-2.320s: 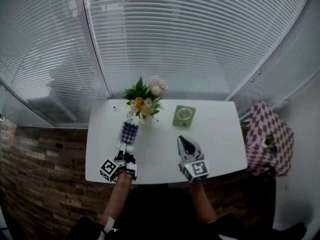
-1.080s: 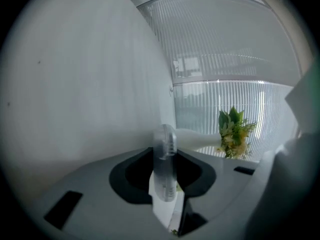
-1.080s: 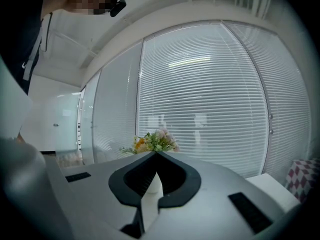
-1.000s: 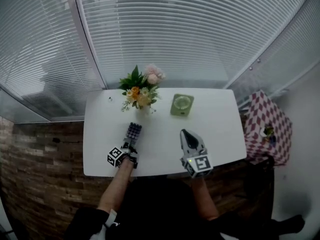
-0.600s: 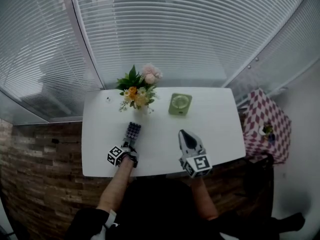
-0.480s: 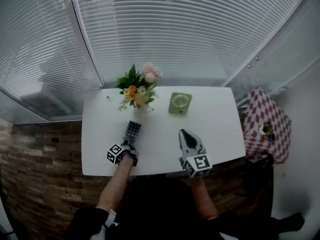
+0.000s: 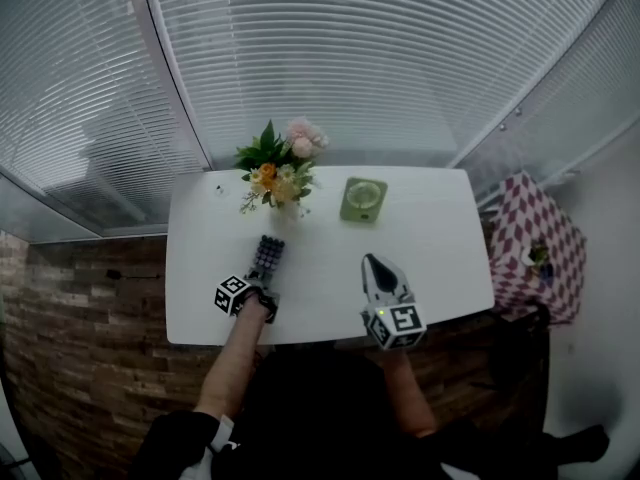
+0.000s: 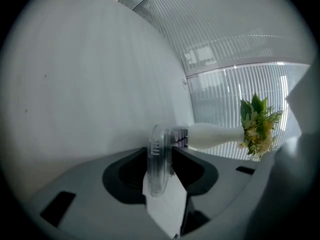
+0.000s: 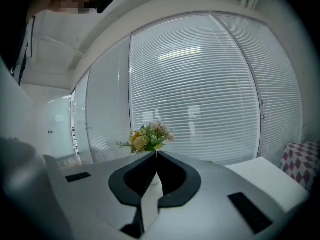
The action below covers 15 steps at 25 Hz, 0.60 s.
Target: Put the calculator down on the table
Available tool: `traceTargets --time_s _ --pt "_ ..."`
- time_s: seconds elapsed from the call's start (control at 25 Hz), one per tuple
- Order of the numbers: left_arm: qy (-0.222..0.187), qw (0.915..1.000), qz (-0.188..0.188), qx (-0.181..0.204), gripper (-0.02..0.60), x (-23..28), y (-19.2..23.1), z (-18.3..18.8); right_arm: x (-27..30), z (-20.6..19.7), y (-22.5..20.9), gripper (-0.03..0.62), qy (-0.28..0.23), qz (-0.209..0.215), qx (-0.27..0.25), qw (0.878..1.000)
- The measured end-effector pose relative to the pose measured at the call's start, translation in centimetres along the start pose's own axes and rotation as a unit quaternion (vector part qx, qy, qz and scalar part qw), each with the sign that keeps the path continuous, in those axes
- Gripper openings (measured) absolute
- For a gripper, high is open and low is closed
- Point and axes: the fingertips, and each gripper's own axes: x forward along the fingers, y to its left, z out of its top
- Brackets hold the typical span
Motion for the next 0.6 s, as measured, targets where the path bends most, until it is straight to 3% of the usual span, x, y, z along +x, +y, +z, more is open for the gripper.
traceTargets --time_s 0.04,0.12,0.16,0.36,0.6 --pt "0.006 1.0 0.006 -0.001 0.143 0.0 -0.3 -0.1 0.0 0.1 0.0 0.006 -0.003 -0.001 0.003 1.0" --pt "0.019 0.9998 0.008 0.005 0.24 0.0 -0.8 -0.2 0.0 -0.1 0.0 0.006 -0.005 -0.002 0.008 1.0" --pt "0.025 0.9996 0.008 0.007 0.252 -0.1 -0.9 -0.3 0.1 -0.1 0.1 0.006 -0.004 -0.001 0.01 1.0" --pt "0.022 0.9996 0.011 -0.015 0.262 -1.0 -0.4 -0.5 0.2 -0.5 0.4 0.006 0.001 0.009 0.008 1.0" --pt "0.019 0.9997 0.008 -0.01 0.27 -3.0 0.7 -0.8 0.4 0.0 0.8 0.006 0.0 0.014 0.012 1.0"
